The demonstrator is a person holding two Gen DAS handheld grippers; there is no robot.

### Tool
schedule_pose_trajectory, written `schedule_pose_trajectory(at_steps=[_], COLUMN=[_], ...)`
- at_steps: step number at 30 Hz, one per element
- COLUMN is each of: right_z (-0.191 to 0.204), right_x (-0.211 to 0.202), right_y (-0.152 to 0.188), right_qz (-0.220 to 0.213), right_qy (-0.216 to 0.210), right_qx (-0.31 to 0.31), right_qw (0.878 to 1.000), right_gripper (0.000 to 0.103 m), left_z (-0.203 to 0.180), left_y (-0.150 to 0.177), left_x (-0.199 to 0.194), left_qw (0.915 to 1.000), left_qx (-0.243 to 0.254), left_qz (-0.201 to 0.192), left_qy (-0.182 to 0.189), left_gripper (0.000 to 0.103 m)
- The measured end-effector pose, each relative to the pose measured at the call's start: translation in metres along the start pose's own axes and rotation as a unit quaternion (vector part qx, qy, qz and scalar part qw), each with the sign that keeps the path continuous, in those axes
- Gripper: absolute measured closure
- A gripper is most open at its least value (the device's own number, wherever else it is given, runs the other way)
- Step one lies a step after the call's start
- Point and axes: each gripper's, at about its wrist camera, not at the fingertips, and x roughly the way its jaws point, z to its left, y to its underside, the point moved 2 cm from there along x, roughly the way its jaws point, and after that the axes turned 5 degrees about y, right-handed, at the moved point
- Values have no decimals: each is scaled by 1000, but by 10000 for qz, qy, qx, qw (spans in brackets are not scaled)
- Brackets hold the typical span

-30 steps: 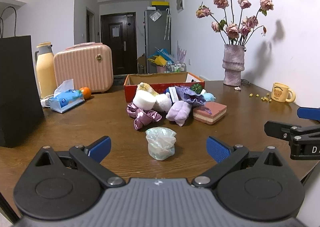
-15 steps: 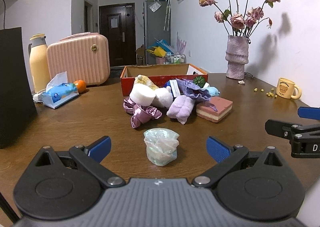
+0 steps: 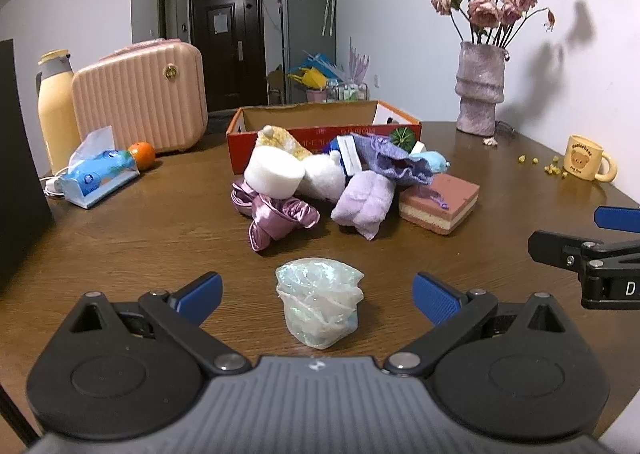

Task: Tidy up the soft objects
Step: 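Close the left gripper on the clear crumpled plastic bag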

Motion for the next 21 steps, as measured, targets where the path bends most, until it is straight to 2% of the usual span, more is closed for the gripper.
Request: schedule_pose_trajectory(at_steps=[9, 14, 17, 18, 19, 20, 21], right_z=[-1, 2, 2, 3, 4, 4, 5], right_x=[31, 46, 52, 54, 56, 58, 60], right_y=[-1, -3, -3, -3, -4, -4, -4], right_qz=[249, 351, 394, 406, 421, 434, 449], right_qy=[-34, -62, -76, -80, -84, -88, -94], right_qx=[-8, -37, -50, -56, -61, -66, -75], right_qw=[9997, 9994, 9992, 9991, 9991, 9990, 9989], right_gripper=[0, 0, 0, 0, 0, 0, 0], left_z=[5, 8, 9, 10, 11, 11, 12], left_y=[0, 1, 1, 1, 1, 2, 2], left_x=[35, 48, 56, 59, 61, 64, 67], left_qw=[9995, 9990, 9986, 9984, 9982, 9979, 9974], left_qx=[-32, -60, -59, -64, -68, -74, -84], left_qz=[311, 441, 519, 557, 595, 645, 715], left_qy=[-65, -72, -82, -84, -86, -84, -47], left_gripper=[0, 7, 22, 33, 50, 56, 58])
